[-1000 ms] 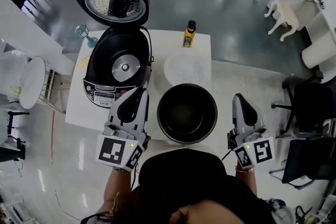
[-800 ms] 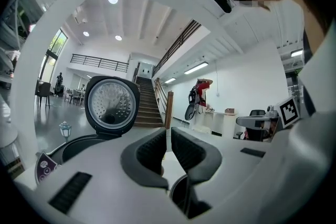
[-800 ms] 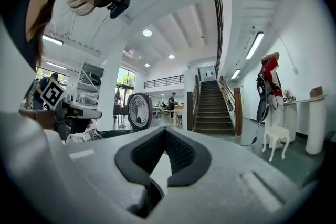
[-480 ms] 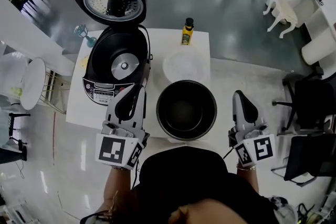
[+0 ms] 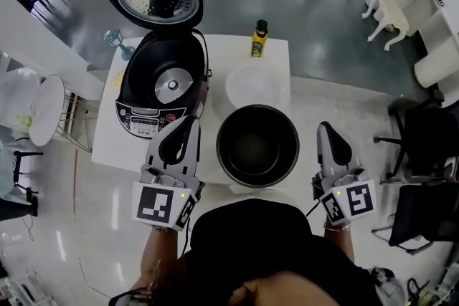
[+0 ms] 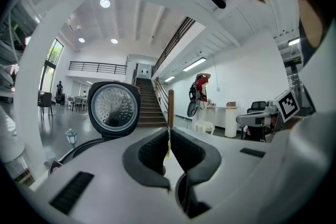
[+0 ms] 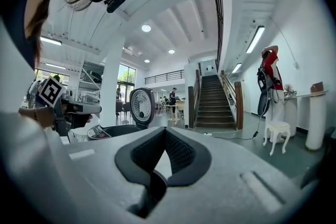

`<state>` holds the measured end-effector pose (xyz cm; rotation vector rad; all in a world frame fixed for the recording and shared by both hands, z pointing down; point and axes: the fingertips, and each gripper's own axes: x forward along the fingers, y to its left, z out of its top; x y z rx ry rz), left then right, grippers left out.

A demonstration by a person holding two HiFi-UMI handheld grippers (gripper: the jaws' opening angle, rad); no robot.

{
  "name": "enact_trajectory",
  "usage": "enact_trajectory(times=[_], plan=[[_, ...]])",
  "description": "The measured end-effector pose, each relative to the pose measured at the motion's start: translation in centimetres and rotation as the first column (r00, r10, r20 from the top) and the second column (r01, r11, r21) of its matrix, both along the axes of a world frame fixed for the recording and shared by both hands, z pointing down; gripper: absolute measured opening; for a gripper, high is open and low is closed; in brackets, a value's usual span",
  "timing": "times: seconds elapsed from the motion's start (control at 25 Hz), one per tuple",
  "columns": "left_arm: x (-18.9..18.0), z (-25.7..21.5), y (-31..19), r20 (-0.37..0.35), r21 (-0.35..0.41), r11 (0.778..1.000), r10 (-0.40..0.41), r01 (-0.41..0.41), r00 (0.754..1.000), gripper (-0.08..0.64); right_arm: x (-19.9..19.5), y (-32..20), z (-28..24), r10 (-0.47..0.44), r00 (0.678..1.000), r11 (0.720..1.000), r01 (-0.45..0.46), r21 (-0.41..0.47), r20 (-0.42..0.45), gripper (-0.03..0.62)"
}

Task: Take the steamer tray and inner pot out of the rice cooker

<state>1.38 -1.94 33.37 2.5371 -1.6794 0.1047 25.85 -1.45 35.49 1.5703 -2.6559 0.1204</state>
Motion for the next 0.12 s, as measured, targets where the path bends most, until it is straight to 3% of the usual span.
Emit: enact_trajectory(times=[0.12], plan=[[-0.25,-0.13,0.21,-0.003,0.002,1.0,0.0,0.0,1.0,0.017,-0.29,0.12,-0.09,0.001,1.0,1.0,-0.001,0.0,0.007,0.005]])
